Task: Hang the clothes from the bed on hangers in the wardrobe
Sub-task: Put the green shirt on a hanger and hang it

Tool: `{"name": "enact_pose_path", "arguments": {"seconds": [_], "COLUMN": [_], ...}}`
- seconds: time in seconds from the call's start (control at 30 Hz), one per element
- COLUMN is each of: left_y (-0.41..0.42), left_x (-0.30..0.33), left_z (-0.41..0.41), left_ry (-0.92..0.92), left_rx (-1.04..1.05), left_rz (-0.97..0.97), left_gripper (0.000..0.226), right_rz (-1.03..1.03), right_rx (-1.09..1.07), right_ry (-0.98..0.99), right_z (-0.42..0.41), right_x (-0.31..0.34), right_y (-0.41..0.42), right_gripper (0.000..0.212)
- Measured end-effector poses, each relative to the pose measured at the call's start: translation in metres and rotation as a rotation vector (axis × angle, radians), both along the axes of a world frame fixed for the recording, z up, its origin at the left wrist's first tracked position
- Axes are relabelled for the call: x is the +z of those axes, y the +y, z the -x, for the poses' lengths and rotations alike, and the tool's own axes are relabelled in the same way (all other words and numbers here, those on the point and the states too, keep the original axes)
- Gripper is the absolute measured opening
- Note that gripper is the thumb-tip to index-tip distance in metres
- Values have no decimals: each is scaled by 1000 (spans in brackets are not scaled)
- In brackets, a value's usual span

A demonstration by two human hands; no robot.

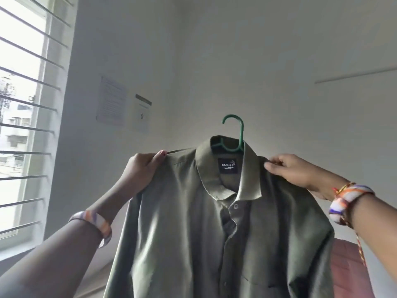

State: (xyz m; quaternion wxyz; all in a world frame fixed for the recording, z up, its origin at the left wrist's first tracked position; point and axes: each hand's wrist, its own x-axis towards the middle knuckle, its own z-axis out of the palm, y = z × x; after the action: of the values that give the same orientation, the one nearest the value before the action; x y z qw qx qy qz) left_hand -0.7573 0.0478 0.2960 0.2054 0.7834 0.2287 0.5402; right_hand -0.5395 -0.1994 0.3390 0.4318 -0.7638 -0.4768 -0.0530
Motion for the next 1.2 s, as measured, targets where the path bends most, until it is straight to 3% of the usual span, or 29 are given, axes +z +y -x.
{"name": "enact_pose_path", "arguments": {"seconds": [0.07, 0.13, 0.17, 0.27, 0.33, 0.4, 0.43, 0.53, 0.6, 0.67, 0.7, 0.8, 0.87, 0.97, 1.03, 1.1, 1.2], "left_y": [-25, -38, -40, -31, -20, -20, -21, -25, -29, -53, -69, -98, -101, -101, -99, -97, -95], "left_x": [7, 11, 13, 24, 31, 40, 44, 55, 57, 56, 56, 55, 55, 45, 37, 34, 37], "left_z": [-17, -30, -32, -27, -29, -33, -36, -33, -33, -38, -40, -60, -70, -84, -91, -96, -101], "left_ry": [-22, -35, -18, 176, 440, 710, 737, 626, 421, 218, 217, 358, 373, 342, 282, 210, 124], "left_rx": [-17, -66, -134, -530, -370, 53, 204, 461, 276, -186, -342, -314, -330, -571, -574, -522, -520], "left_rz": [-93, -155, -104, 329, 307, 10, -114, -276, -290, -220, -228, -432, -429, -263, -256, -263, -253], "left_gripper": [56, 52, 52, 43, 44, 52, 53, 27, 26, 37, 46, 48, 36, 24, 22, 23, 19], "right_rz": [-150, -306, -352, -381, -403, -429, -462, -621, -728, -778, -781, -763, -751, -464, -91, 126, -47], "right_rx": [98, 55, -6, -12, 37, 41, 36, 20, 17, 27, 34, 100, 168, 120, -70, -236, -383], "right_ry": [142, 231, 255, 270, 234, 189, 172, 198, 238, 260, 256, 222, 214, 91, -9, 57, 223], "right_z": [10, 15, 15, 13, 16, 24, 26, 29, 23, 18, 17, 27, 33, 33, 16, -6, -26], "right_x": [17, 32, 35, 29, 21, 19, 19, 26, 31, 34, 35, 36, 37, 30, 14, -11, -44], "right_y": [2, 0, -4, -21, -23, -19, -15, -9, -8, -9, -10, -14, -24, -56, -91, -134, -196], "right_gripper": [34, 28, 24, 21, 21, 22, 23, 27, 29, 30, 31, 27, 24, 7, 27, 43, 18]}}
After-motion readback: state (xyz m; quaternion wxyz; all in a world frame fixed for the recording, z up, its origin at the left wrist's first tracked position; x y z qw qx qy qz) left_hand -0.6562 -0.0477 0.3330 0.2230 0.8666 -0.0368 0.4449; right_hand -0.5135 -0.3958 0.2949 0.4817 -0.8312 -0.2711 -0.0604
